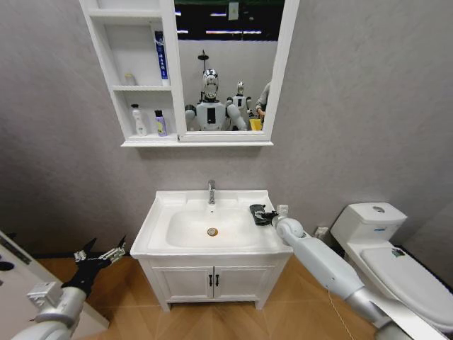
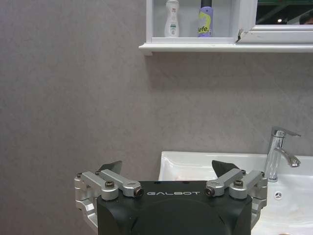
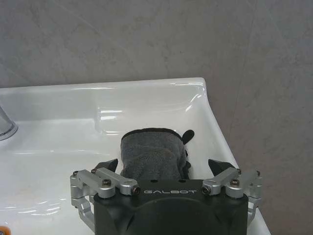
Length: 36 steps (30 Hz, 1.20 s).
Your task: Move facial cleanser and shampoo from washbasin to cabinet, then wipe washbasin with towel.
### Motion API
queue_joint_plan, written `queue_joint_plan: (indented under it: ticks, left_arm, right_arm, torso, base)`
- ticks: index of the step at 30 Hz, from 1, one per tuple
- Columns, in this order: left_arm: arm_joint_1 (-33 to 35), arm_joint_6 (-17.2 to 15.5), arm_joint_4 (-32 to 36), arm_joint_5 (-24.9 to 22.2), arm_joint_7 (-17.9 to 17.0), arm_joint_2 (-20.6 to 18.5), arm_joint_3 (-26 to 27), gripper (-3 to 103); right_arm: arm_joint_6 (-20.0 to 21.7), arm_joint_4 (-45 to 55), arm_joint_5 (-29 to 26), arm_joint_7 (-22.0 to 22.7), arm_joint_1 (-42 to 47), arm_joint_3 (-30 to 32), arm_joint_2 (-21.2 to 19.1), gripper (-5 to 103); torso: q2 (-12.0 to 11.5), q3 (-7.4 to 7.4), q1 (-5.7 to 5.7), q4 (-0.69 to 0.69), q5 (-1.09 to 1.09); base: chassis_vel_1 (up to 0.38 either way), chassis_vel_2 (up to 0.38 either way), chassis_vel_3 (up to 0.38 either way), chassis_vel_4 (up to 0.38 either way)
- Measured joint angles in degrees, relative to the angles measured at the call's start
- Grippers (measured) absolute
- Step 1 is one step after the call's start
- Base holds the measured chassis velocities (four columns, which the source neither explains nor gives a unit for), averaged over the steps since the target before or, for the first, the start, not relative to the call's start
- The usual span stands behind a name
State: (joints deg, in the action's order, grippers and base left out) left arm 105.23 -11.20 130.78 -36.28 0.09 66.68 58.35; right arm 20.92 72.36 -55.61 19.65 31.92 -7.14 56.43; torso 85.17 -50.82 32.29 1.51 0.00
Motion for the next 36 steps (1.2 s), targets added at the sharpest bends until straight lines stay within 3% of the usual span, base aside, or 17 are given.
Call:
queue_joint_plan:
  ticks: [17, 20, 23, 24, 26, 27, 29, 31, 36]
  left_arm:
    - [0.00, 0.00, 0.00, 0.00, 0.00, 0.00, 0.00, 100]
    - [0.00, 0.00, 0.00, 0.00, 0.00, 0.00, 0.00, 100]
    - [0.00, 0.00, 0.00, 0.00, 0.00, 0.00, 0.00, 100]
    - [0.00, -0.01, 0.00, -0.01, 0.00, 0.00, 0.00, 100]
    - [0.00, 0.00, 0.00, 0.00, 0.00, 0.00, 0.00, 100]
    - [0.00, 0.00, 0.00, 0.00, 0.00, 0.00, 0.00, 100]
    - [0.00, 0.00, 0.00, 0.00, 0.00, 0.00, 0.00, 100]
    - [0.00, -0.01, 0.00, -0.01, 0.00, 0.00, 0.00, 100]
    - [0.00, 0.00, 0.00, 0.00, 0.00, 0.00, 0.00, 100]
  right_arm:
    - [-0.80, -4.91, -0.28, -0.59, -1.83, -1.94, 2.14, 102]
    - [-1.07, -6.58, 0.04, -0.94, -2.65, -2.68, 2.75, 89]
    - [-1.34, -7.36, 0.20, -1.05, -2.97, -2.97, 3.07, 83]
    - [-1.44, -7.48, 0.22, -1.07, -3.07, -3.04, 3.10, 73]
    - [-1.51, -7.50, 0.22, -1.07, -3.13, -3.06, 3.10, 73]
    - [-1.56, -7.50, 0.22, -1.05, -3.15, -3.06, 3.11, 62]
    - [-1.57, -7.45, 0.22, -0.99, -3.15, -3.06, 3.11, 62]
    - [-1.57, -7.10, 0.20, -0.84, -3.14, -2.96, 2.99, 50]
    - [-1.31, -6.40, 0.14, -0.67, -2.86, -2.50, 2.71, 34]
  torso:
    - [0.00, 0.00, 0.00, 0.00, 0.00]
    - [0.00, 0.00, 0.00, 0.00, 0.00]
    - [0.00, 0.00, 0.00, 0.00, 0.00]
    - [0.00, 0.00, 0.00, 0.00, 0.00]
    - [0.00, 0.00, 0.00, 0.00, 0.00]
    - [0.00, 0.00, -0.01, 0.00, 0.00]
    - [0.00, 0.01, 0.00, 0.01, 0.00]
    - [0.00, 0.00, 0.00, 0.01, 0.00]
    - [0.00, 0.00, 0.00, 0.00, 0.00]
  base:
    - [0.000, 0.000, 0.000, 0.000]
    - [0.000, 0.000, 0.000, 0.000]
    - [0.000, 0.000, 0.000, 0.000]
    - [0.000, 0.000, 0.000, 0.000]
    - [0.000, 0.000, 0.000, 0.000]
    - [0.000, 0.000, 0.000, 0.000]
    - [0.000, 0.000, 0.000, 0.000]
    - [0.000, 0.000, 0.000, 0.000]
    - [0.000, 0.000, 0.000, 0.000]
